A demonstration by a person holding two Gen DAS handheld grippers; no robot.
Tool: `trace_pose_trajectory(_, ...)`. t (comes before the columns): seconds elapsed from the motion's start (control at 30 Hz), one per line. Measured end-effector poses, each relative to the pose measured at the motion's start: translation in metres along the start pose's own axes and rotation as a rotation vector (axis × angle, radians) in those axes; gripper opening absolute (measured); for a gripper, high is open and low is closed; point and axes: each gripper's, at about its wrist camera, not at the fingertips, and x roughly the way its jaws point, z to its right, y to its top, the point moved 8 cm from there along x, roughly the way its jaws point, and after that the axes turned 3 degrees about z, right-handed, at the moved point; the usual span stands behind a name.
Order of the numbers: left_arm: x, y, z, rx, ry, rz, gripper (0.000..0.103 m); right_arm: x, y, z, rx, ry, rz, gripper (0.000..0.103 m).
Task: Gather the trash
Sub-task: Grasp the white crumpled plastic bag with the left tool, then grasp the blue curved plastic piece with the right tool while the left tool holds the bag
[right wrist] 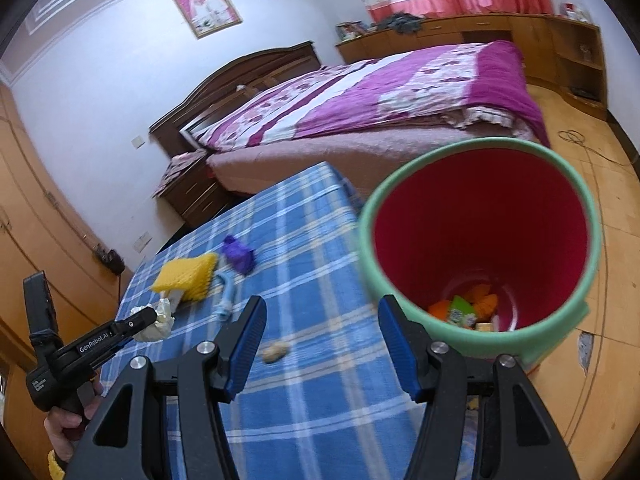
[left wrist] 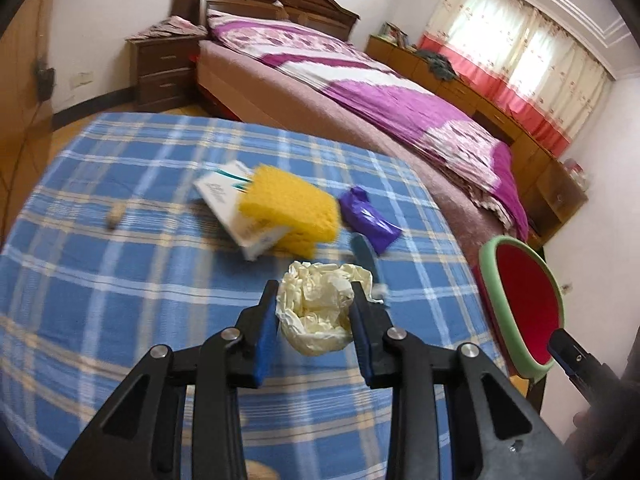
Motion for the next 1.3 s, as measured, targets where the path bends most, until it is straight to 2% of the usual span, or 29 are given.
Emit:
trace_pose_trajectory(0.17, -0.012, 0.007, -0.038, -0.021, 0.102, 0.050, 0.034, 0.019, -0.004, -0.035, -0.050, 0.040, -0.038, 0.061)
trace_pose_trajectory(0.4, -0.018, 0.006, -0.086, -0.071, 0.207, 0.074, 0.034, 0.054, -0.015, -0.075, -0.120, 0.078, -0.108, 0.061)
trace_pose_trajectory(0.63, -0.018, 0.007, -0.118, -0.107, 0.272, 0.100, 0.034, 0.095, -0.030, -0.102, -0.172, 0.079, -0.180, 0.061)
trace_pose_trajectory(0.9, -0.012, 0.001, -0.132, -0.165, 0.256, 0.083, 0.034, 0.139, -0.035, -0.102, -0.182, 0.015, -0.221, 0.061)
trace_pose_trajectory(1.07, -0.009, 0.001, -0.135, -0.176, 0.251, 0.082, 0.034, 0.148, -0.037, -0.104, -0.214, -0.013, -0.215, 0.060)
trace_pose_trajectory(1.3, -0.010, 0.001, -0.136, -0.181, 0.246, 0.088, 0.034, 0.151, -0.038, -0.107, -0.264, -0.052, -0.193, 0.045)
